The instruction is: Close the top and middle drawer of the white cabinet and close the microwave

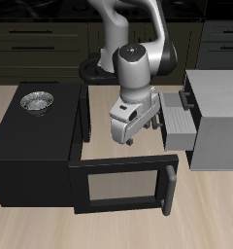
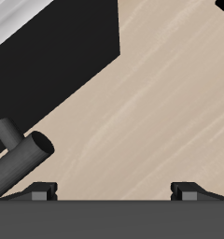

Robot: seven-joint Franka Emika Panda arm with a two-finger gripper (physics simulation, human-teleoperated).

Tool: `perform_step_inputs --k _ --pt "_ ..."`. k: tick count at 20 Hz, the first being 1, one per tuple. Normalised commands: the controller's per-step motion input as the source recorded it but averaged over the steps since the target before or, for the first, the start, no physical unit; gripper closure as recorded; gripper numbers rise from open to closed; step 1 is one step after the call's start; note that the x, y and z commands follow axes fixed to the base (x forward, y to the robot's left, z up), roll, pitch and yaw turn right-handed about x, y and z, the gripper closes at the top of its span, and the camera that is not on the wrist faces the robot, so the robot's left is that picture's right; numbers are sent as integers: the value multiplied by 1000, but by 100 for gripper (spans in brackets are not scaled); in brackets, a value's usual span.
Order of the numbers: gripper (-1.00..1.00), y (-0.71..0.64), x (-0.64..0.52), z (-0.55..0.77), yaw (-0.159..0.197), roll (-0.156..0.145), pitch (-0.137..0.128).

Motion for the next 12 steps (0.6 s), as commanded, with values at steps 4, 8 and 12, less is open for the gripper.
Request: perform_step_inputs --k 4,8,12 --pt "-100 204 -34 19 3 44 -9" --pt "-100 188 73 95 6 28 -34" --pt "-100 188 44 -31 -12 26 12"
